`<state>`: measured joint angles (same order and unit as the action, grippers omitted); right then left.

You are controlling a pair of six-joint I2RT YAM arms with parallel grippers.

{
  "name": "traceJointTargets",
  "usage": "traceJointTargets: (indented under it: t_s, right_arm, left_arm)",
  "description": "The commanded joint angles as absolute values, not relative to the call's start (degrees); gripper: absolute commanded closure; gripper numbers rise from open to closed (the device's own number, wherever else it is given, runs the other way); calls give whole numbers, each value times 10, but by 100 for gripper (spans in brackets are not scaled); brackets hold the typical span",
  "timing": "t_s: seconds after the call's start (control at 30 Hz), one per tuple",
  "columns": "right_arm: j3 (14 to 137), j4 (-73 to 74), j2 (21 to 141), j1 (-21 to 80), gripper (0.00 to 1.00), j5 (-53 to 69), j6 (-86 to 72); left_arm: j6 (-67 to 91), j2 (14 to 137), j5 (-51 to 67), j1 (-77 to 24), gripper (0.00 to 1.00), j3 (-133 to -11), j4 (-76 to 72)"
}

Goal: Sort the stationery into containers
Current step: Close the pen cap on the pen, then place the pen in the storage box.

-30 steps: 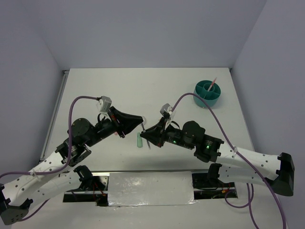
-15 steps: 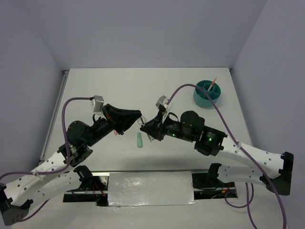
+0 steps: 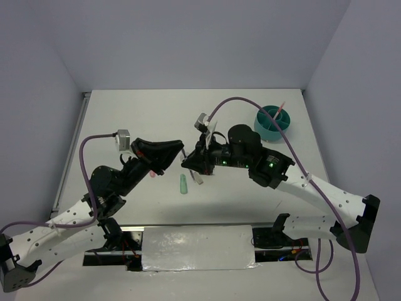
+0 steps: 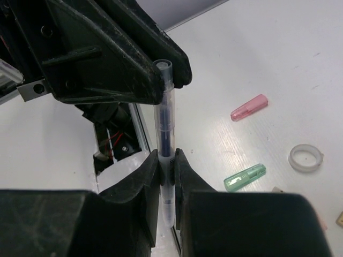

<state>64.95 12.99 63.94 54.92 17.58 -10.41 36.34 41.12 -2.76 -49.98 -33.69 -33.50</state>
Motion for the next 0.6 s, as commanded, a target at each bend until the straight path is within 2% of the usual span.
traceJointTargets:
  t_s: [0.0,0.2,0.33,0.37,0.4,0.43,0.47,0.57]
  right_arm:
    - [744,-63,649,535,100,170,-100]
    - [769,-54,657,523,100,171,-94]
    - [713,-62,654,521,100,165,-75]
    - [691,-80,653,522,100,159,-69]
    - [645,-92,650,523,100,136,-64]
    - [623,-104,649,520,100,122,-60]
    - [602,-131,648,514,100,110,-55]
    - [542,-185,645,485,100,104,-66]
  left_arm:
    - [378,457,94,-548,100,-290,-200]
    - [374,448,70,-558,100,-279,-187]
    - [353,415,3,-558,98,-336,-97]
    - [348,408,-29,-558,87,-353,-45]
    - [335,402,-76,-558,55,-392,-21]
    - [331,391,-103,-558,39,-415,2]
    - [326,387,-132,-558,3,-437,58]
    - [303,380,-233,-558,1,-538,127]
